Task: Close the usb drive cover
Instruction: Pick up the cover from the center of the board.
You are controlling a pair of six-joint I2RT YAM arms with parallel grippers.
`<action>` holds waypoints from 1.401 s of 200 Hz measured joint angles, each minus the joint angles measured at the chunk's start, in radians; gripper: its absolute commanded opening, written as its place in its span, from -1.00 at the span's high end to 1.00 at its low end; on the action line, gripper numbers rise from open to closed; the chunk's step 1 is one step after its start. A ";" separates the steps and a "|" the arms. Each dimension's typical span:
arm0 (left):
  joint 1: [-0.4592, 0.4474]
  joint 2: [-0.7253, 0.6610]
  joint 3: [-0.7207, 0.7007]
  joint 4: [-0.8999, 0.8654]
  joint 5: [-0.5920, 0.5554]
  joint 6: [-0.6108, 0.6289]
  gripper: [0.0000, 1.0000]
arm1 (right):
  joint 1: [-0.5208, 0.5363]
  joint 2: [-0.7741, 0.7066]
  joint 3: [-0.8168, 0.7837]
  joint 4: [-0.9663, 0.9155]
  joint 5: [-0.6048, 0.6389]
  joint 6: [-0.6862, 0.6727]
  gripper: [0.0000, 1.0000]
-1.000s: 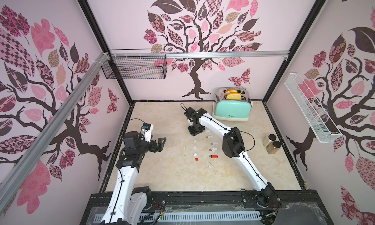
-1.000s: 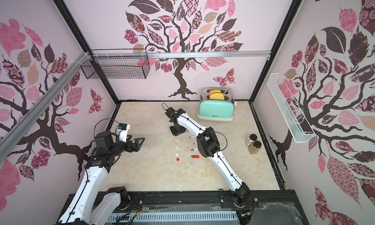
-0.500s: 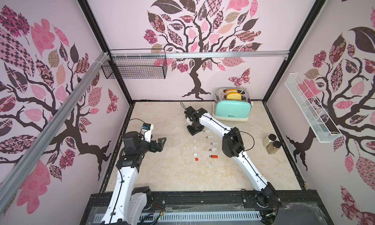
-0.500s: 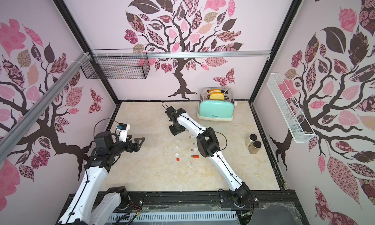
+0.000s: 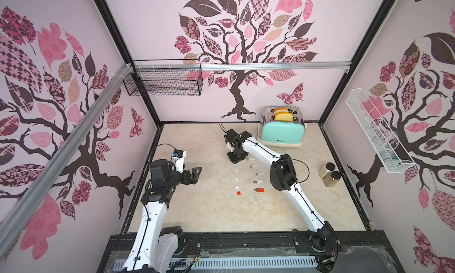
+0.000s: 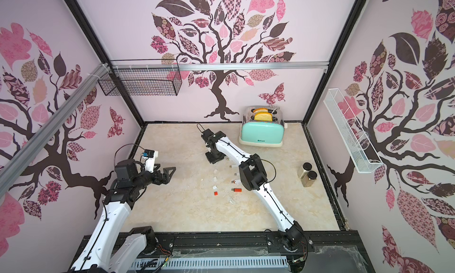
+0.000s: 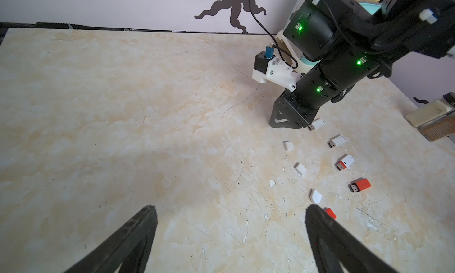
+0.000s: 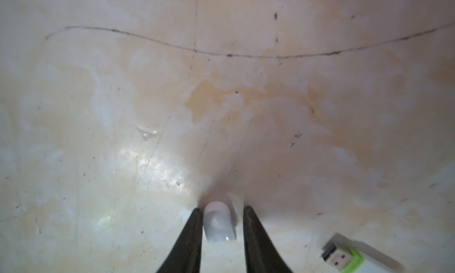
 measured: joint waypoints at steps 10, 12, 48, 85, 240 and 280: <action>0.000 0.000 0.000 0.000 -0.002 0.000 -0.96 | 0.001 -0.003 -0.005 0.002 0.004 0.000 0.41; 0.000 0.000 0.000 0.000 -0.002 0.000 -0.96 | 0.001 -0.005 -0.009 0.003 0.004 0.000 0.41; 0.000 0.000 0.000 0.000 0.005 0.000 -0.96 | 0.003 -0.014 -0.025 -0.004 0.011 0.000 0.50; 0.001 -0.001 0.000 0.000 0.008 0.000 -0.96 | 0.006 -0.018 -0.032 0.000 0.017 -0.002 0.48; 0.003 -0.003 0.000 -0.001 0.014 0.000 -0.96 | 0.009 -0.027 -0.043 -0.020 0.024 0.001 0.65; -0.005 -0.001 0.000 -0.008 0.008 -0.002 -0.96 | 0.009 -0.047 -0.078 -0.011 0.029 -0.002 0.67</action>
